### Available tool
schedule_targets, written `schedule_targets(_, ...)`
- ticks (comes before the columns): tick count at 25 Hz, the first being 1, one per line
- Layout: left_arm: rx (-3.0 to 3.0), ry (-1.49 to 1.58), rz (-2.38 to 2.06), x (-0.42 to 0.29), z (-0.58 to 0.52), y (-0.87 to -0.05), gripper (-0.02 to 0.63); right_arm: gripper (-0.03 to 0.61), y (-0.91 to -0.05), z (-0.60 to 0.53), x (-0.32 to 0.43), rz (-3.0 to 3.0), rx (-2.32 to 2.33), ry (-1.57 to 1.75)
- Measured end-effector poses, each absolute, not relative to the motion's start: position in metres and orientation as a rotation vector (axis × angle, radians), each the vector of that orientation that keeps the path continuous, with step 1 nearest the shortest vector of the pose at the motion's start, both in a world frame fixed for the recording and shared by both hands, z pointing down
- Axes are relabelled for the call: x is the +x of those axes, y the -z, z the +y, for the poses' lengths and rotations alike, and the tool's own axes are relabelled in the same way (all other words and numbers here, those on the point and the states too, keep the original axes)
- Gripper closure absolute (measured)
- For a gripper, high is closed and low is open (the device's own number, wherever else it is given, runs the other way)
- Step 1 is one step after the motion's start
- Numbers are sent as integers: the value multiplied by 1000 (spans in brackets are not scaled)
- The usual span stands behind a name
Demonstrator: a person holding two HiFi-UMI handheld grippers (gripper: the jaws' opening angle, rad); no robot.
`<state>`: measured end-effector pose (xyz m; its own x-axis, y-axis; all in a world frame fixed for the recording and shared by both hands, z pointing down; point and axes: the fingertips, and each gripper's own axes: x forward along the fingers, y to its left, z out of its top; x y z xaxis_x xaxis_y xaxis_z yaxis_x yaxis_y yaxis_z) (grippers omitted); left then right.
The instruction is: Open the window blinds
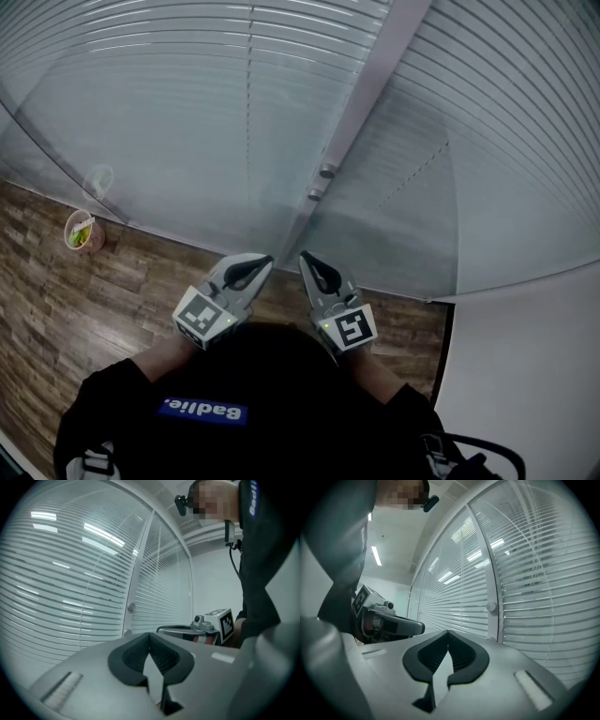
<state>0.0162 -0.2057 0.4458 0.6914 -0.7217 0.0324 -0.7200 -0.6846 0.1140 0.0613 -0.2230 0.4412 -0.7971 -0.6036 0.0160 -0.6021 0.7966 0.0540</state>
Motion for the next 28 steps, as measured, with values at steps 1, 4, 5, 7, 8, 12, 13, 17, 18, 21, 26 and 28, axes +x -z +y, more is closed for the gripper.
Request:
schedule_targets(1,2780,18,-1191,17,-208,-448,614,575,-442,-226,61,-2948,984,77)
schedule_targets(4,2774,9,-1190,19,-211,-454,614,575,-443,-233,62,-2944,983,95)
schedule_targets(5,2773,10,-1188,20,-211,-454,614,575,-442,-234,63,-2939,982,105)
schedule_targets(7,2772,13,-1186,21,-209,-453,614,575,-438,-236,63,-2930,981,131)
schedule_targets(8,2771,14,-1186,22,-209,-454,614,572,-437,-237,63,-2928,980,144)
schedule_targets(12,2761,17,-1192,20,-212,-460,614,549,-437,-247,65,-2925,985,173)
schedule_targets(13,2759,20,-1195,20,-212,-460,614,546,-435,-249,66,-2922,990,179)
schedule_targets(17,2756,18,-1194,17,-211,-463,614,537,-429,-255,66,-2911,1004,212)
schedule_targets(18,2754,21,-1196,16,-210,-463,614,534,-427,-255,65,-2908,1010,224)
schedule_targets(21,2755,27,-1197,13,-205,-458,614,529,-419,-257,66,-2879,1021,281)
schedule_targets(26,2758,35,-1189,10,-201,-459,614,528,-406,-267,65,-2829,1048,376)
schedule_targets(28,2757,37,-1186,9,-200,-461,614,525,-404,-272,64,-2795,1053,433)
